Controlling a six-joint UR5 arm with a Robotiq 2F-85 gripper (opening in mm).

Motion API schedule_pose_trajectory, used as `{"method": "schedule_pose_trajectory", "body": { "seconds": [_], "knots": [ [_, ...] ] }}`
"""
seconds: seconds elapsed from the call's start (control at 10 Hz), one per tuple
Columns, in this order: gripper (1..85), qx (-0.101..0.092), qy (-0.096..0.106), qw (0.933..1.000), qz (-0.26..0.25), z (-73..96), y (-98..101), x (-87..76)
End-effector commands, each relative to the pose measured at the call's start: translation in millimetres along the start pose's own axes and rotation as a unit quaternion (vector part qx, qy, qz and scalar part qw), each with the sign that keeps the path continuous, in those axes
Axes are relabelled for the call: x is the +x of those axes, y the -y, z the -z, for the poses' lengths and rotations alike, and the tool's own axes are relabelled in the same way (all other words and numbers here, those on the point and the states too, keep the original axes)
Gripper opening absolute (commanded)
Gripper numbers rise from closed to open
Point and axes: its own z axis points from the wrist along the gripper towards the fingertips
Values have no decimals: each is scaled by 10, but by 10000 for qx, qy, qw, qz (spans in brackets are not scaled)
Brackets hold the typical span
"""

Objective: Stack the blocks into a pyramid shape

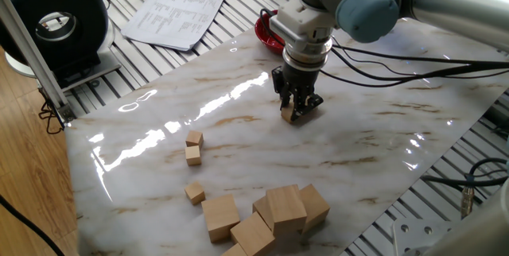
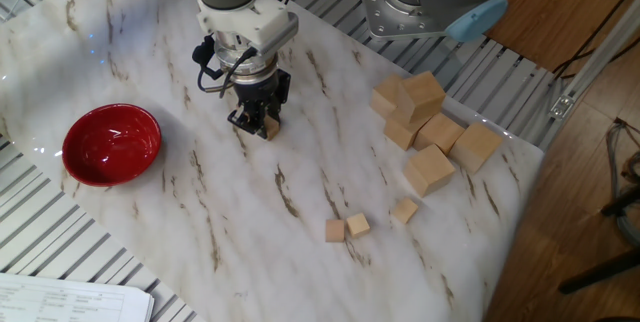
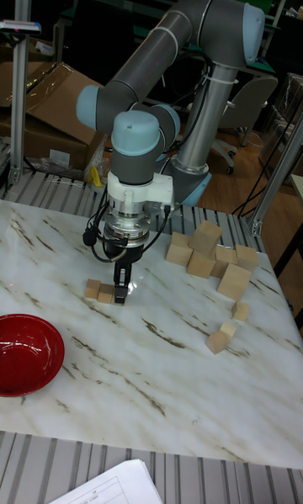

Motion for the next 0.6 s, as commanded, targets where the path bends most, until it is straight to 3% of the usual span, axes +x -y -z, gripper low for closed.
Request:
{"method": "schedule_pose_trajectory", "body": {
  "seconds": [0.0, 0.5],
  "knots": [
    [127, -12, 58, 10000, -20, 6, -7, -12],
    [127, -65, 111, 9999, -4, -16, -38, -26]
  ]
}}
